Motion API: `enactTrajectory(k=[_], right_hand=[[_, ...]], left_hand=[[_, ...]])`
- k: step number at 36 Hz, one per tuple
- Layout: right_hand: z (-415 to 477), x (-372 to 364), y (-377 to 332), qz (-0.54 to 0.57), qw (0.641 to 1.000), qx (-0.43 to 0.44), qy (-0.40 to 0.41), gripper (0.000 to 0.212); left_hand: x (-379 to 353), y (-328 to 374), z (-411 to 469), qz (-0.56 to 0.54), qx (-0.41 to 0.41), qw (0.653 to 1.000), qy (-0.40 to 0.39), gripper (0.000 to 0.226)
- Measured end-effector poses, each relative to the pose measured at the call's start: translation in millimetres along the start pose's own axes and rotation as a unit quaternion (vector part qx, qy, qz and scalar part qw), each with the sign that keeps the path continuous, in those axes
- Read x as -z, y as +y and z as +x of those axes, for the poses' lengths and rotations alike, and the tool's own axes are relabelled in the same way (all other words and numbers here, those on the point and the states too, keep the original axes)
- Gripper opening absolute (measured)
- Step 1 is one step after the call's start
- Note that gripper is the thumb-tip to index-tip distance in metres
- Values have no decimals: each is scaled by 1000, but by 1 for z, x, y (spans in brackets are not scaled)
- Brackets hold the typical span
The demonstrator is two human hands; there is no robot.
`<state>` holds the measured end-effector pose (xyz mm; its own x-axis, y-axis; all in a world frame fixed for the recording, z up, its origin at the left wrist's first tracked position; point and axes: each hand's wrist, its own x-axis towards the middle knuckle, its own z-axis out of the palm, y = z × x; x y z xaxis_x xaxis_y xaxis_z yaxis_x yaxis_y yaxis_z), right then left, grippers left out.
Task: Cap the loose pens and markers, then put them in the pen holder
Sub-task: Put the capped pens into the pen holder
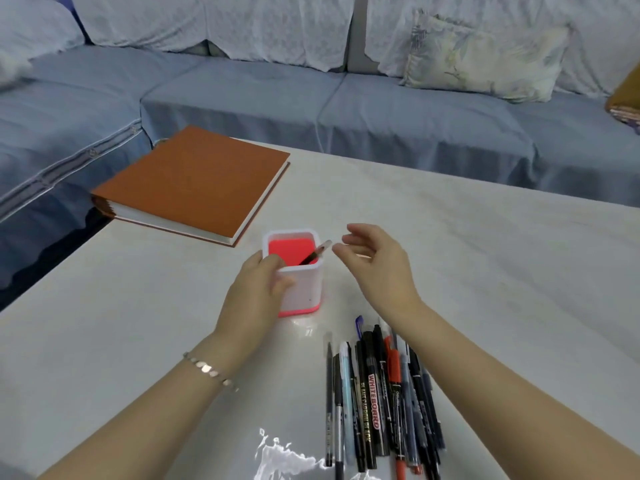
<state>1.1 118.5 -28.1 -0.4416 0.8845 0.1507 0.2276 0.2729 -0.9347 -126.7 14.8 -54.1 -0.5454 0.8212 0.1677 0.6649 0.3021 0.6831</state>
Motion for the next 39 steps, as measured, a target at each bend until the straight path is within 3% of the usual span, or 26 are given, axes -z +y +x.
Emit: enactTrajectory(k=[4, 8, 10, 14, 20, 24, 33, 35, 39], right_hand=[[-27, 33, 17, -148, 987, -46, -29, 31], [-63, 68, 42, -344, 918, -144, -130, 51], [-78, 73, 50, -383, 890, -185, -165, 62], [-93, 67, 62, -399, 871, -224, -181, 58], [-92, 56, 58, -359, 888, -246, -150, 36], [-96, 45, 53, -417, 871, -200, -169, 24], [-91, 76, 56, -251, 932, -212, -154, 32], [-90, 93, 48, -220, 946, -202, -125, 31], [-85, 138, 23, -151, 982, -111, 26, 28]], left_hand=[[11, -8, -32, -19, 20, 1000, 9, 4], [17, -13, -64, -57, 23, 998, 20, 18], [17, -13, -79, -77, 25, 997, 19, 22], [14, -11, -103, -91, 35, 995, 2, 36], [9, -4, -117, -78, 58, 995, -10, 26], [8, -1, -119, -85, 67, 994, -3, 30], [16, 13, -116, -93, 41, 994, 29, 39], [17, 24, -113, -90, 22, 995, 29, 42], [7, 56, -103, -93, -27, 995, 9, 32]])
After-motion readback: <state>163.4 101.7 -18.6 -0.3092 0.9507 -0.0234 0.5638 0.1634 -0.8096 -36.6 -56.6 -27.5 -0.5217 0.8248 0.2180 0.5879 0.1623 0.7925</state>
